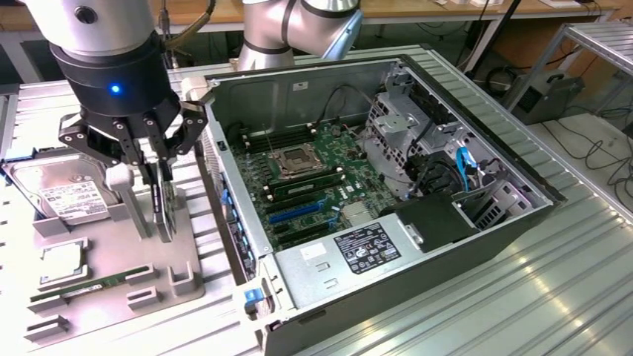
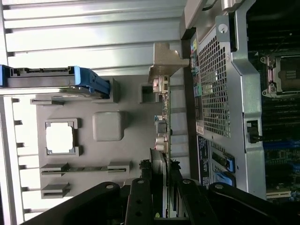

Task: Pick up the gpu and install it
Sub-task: 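Pick up the gpu and move the gpu toward the slot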

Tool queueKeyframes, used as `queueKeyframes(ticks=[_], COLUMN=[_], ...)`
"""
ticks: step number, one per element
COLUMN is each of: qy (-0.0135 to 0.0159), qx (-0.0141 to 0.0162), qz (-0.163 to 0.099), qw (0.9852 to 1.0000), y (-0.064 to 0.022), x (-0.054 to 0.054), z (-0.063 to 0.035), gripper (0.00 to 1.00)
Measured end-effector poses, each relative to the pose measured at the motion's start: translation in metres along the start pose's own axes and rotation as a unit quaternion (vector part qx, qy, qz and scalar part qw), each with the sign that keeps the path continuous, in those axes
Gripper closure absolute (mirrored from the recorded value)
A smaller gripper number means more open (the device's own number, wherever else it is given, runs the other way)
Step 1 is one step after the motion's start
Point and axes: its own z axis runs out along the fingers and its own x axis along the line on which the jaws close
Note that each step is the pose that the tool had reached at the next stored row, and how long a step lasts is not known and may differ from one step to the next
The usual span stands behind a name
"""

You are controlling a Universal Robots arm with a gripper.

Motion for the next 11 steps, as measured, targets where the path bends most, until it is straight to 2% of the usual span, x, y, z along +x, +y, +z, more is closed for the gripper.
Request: queueKeyframes(ticks=[11], qy=[0.0000], qx=[0.0000], qz=[0.000], qw=[1.0000], y=[0.0005], x=[0.000], z=[-0.0124], gripper=[0.74])
